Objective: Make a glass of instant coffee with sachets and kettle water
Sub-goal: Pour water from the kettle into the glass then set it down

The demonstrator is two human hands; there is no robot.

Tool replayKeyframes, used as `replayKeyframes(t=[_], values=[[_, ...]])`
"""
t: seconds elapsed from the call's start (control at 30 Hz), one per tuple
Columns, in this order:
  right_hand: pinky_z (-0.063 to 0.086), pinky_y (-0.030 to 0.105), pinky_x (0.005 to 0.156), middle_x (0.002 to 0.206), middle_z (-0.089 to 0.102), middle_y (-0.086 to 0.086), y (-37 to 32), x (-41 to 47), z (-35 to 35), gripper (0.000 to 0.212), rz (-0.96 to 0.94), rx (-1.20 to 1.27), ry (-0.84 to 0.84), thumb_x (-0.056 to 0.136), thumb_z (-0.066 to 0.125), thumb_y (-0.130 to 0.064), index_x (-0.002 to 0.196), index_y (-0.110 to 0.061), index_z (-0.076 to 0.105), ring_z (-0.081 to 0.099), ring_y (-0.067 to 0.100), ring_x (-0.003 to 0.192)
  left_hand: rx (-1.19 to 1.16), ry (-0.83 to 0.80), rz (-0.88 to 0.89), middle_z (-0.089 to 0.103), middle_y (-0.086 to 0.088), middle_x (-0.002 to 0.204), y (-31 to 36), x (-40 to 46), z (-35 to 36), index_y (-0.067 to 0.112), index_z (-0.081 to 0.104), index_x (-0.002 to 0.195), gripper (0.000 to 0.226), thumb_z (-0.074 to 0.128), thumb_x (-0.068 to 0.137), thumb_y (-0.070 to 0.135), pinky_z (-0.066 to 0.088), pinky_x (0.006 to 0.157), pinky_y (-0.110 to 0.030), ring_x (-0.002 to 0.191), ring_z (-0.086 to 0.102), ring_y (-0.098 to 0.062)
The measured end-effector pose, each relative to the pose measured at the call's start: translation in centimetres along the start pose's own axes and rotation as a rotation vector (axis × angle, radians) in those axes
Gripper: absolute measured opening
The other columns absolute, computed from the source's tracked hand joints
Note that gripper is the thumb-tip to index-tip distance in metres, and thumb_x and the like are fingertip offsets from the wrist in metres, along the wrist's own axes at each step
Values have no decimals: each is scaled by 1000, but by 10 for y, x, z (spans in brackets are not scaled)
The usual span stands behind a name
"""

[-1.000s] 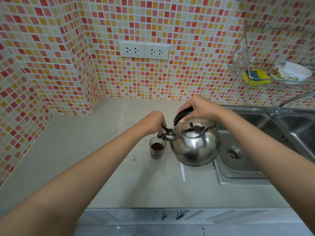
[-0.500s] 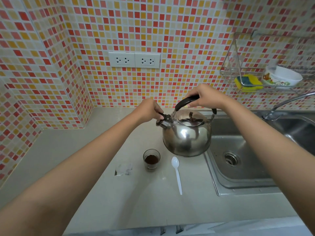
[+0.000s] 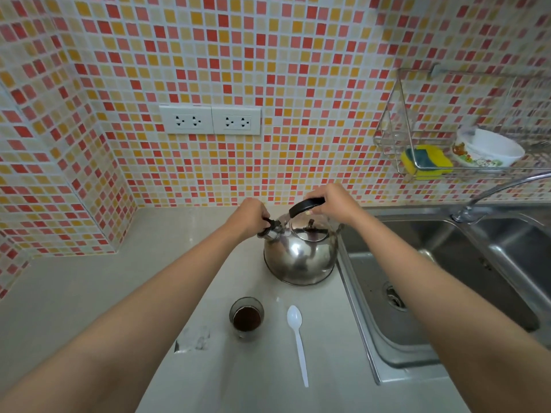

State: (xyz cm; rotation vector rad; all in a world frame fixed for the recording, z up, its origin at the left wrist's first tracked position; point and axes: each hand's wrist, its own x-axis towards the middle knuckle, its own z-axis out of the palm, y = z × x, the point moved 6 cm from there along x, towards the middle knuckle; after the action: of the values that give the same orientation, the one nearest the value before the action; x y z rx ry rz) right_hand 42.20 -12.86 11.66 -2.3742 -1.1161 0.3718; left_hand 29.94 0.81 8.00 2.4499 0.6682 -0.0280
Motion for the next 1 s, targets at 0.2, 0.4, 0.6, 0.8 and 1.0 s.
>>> replayKeyframes(t=[0.2, 0.4, 0.6, 0.8, 1.0], values=[[38, 25, 89, 119, 66, 15, 17, 19, 19, 38, 54, 10, -6, 80, 64, 6, 115, -9, 68, 57, 29, 113, 52, -10, -34, 72, -19, 104, -11, 19, 13, 0, 72, 110, 24, 60, 90, 7, 53, 76, -32, 87, 65, -28], [44, 32, 98, 118, 67, 13, 20, 31, 28, 41, 47, 10, -6, 80, 61, 8, 117, -9, 67, 58, 27, 112, 44, -21, -78, 72, -19, 105, -22, 32, 23, 2, 71, 112, 26, 59, 91, 7, 51, 75, -31, 92, 67, -30], [43, 27, 91, 115, 68, 12, 25, 39, 31, 42, 50, 25, 17, 78, 62, 9, 114, -10, 69, 59, 27, 109, 11, 6, -98, 70, -19, 108, -29, 42, 28, 1, 69, 115, 27, 57, 93, 9, 54, 87, -36, 97, 67, -32], [41, 26, 94, 118, 67, 11, 27, 40, 31, 41, 50, 34, 33, 78, 65, 7, 115, -10, 68, 59, 25, 111, -42, 24, -111, 69, -18, 113, -30, 46, 29, 1, 67, 120, 30, 58, 93, 8, 54, 90, -34, 100, 66, -31], [42, 27, 82, 107, 71, 10, 24, 37, 31, 37, 21, -1, 28, 79, 63, 5, 110, -14, 70, 62, 26, 101, -178, 52, -104, 63, -10, 128, -45, 37, 26, 10, 56, 134, 45, 65, 90, 16, 47, 96, -30, 113, 60, -28]])
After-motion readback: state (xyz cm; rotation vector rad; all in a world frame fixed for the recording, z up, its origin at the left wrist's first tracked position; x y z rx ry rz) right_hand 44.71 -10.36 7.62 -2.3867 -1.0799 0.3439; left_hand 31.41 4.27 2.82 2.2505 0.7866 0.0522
